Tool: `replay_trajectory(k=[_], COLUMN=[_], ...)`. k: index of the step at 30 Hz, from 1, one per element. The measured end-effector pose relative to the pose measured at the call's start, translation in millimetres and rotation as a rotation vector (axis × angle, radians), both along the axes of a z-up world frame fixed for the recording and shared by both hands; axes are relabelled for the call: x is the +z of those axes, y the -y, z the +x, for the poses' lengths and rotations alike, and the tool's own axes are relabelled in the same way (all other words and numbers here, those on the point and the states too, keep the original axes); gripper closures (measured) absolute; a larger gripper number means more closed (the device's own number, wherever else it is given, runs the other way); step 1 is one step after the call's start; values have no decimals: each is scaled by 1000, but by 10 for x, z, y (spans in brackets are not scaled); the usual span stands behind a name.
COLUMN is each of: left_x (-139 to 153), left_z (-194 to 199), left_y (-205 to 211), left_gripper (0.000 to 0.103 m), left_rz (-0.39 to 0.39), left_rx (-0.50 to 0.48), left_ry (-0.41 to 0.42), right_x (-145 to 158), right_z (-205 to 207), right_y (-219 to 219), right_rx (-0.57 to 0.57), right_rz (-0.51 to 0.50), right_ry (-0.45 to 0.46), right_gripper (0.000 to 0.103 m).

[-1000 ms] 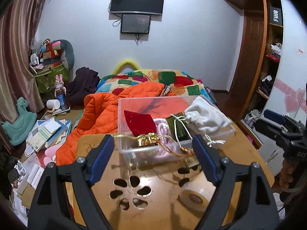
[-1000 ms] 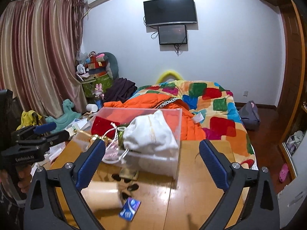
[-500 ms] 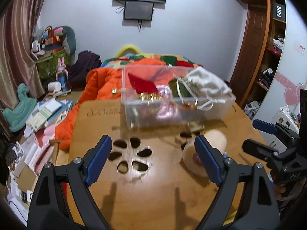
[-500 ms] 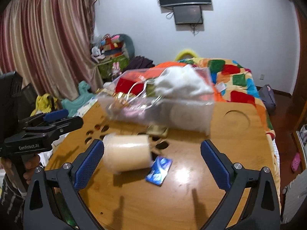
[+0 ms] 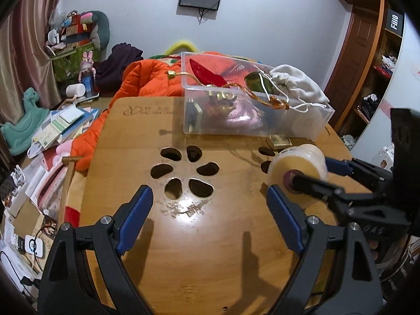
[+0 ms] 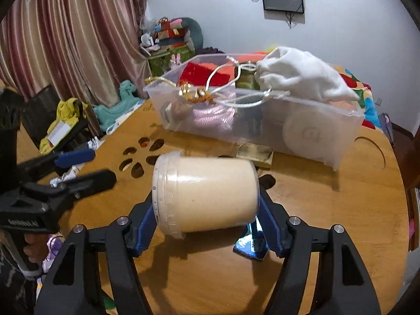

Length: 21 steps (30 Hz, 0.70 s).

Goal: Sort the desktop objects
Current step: 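Grasp the cream plastic jar with the right gripper while the left moves toward the blue card box, then grasp the blue card box with the left gripper while the right holds the cream jar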

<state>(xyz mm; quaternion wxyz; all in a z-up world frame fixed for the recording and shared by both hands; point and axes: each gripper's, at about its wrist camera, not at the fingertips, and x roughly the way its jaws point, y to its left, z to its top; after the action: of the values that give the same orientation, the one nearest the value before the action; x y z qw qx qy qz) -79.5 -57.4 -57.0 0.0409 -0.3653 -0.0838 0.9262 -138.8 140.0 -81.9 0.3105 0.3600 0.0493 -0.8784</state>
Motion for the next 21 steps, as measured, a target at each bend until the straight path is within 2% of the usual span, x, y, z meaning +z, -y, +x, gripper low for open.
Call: replay_trajectory(k=[5, 13, 15, 21], left_x=[-18, -104, -114, -154], left_z=[-64, -249, -282, -374], left_y=[-243, -935, -1083, -1514], left_gripper=[15, 15, 17, 38], left_rz=[-3, -60, -75, -120], left_rx=[-54, -181, -200, -251], left_ry=[8, 34, 33, 51], right_x=[150, 213, 206, 179], right_z=[13, 38, 41, 44], right_y=[-346, -1097, -1195, -1383], right_rx=[-37, -213, -257, -314], right_rz=[-158, -245, -230, -236], right_ry=[33, 6, -16, -36], right_gripper=[40, 40, 40, 40])
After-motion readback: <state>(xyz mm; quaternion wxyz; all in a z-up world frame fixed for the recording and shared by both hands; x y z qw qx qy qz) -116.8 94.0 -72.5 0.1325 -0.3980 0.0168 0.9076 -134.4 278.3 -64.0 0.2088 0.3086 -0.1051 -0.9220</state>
